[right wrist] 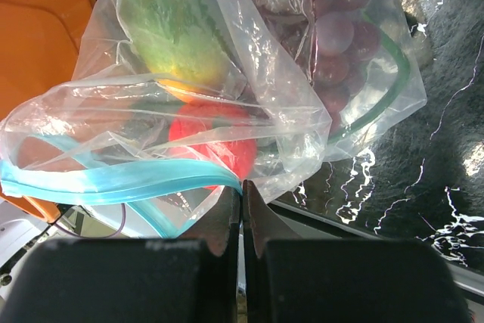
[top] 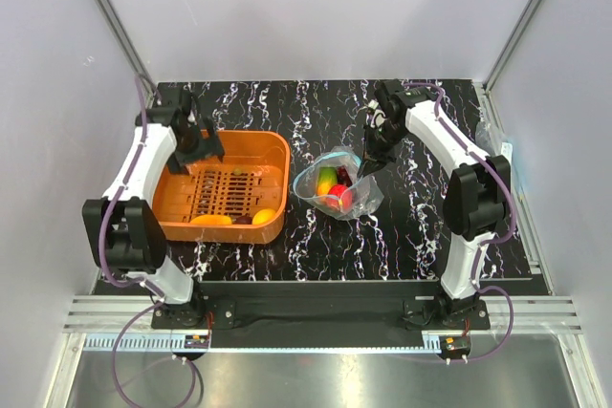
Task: Place the food in the zip-top bag and seal the zipper
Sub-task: Move the bin to the center of the board, then adjust the bin at the corner of the board.
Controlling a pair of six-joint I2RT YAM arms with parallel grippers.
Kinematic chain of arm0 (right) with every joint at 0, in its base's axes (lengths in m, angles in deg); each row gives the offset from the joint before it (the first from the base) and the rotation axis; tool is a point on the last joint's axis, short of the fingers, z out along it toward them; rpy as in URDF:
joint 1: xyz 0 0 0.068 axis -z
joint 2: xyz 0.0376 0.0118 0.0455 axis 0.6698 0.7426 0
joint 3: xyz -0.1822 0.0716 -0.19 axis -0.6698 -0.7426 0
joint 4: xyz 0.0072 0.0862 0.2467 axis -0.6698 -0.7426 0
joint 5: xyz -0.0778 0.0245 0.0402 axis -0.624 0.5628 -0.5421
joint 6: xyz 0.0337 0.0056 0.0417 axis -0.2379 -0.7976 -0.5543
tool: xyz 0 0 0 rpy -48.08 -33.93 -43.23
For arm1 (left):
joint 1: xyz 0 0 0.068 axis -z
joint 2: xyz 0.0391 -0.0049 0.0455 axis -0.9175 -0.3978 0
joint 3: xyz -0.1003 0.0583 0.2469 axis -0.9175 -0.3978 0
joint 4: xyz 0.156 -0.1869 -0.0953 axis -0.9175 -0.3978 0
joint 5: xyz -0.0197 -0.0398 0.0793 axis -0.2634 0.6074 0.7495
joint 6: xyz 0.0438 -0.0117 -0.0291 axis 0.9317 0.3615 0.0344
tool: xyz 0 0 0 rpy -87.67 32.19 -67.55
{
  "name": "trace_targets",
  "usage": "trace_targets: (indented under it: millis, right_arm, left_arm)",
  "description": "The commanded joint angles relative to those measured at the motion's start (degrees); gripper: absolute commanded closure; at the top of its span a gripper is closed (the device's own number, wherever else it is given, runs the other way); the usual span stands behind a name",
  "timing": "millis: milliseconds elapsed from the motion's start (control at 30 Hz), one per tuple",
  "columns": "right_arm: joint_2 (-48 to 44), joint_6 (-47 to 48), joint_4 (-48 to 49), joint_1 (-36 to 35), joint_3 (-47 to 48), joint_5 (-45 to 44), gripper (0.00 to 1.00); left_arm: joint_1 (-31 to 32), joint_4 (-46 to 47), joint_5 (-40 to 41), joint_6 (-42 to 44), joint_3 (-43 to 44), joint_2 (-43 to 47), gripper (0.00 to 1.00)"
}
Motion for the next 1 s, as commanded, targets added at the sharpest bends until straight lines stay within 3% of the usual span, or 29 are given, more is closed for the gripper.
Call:
trace_targets:
  millis: [0,200,433,567,633,967]
  right_arm:
    - [-2.6,-0.3,-0.7,0.5,2.2,0.0,1.00]
    - [-1.8,-0.8,-0.2,0.6,4.3,0.0,1.00]
    - [-2.0,-1.7,-0.6,0.5,5.1,0.3,1.00]
    - [-3.1,-2.5,-1.4,0.5,5.2,0.4,1.00]
    - [-3.2,-2.4,-1.9,0.5,5.8,-0.4,1.00]
    - [-6.7,-2.6,-1.5,0.6,2.6,0.3,1.00]
  left_arm:
    - [-0.2,-0.4,3.6,-4.3,11.6,-1.3,0.01]
    - [-3.0,-11.1,12.8,-6.4,22.6,-4.7,0.01]
    - [-10.8,-7.9,13.6,-2.8,20.3,0.4,0.01]
    - [-12.0,-4.6,14.0,7.1,19.5,0.6,0.01]
    - [-12.7,-3.1,12.5,13.0,17.6,0.4,0.01]
    - [-17.7,1.3,12.5,17.2,1.7,5.7,0.01]
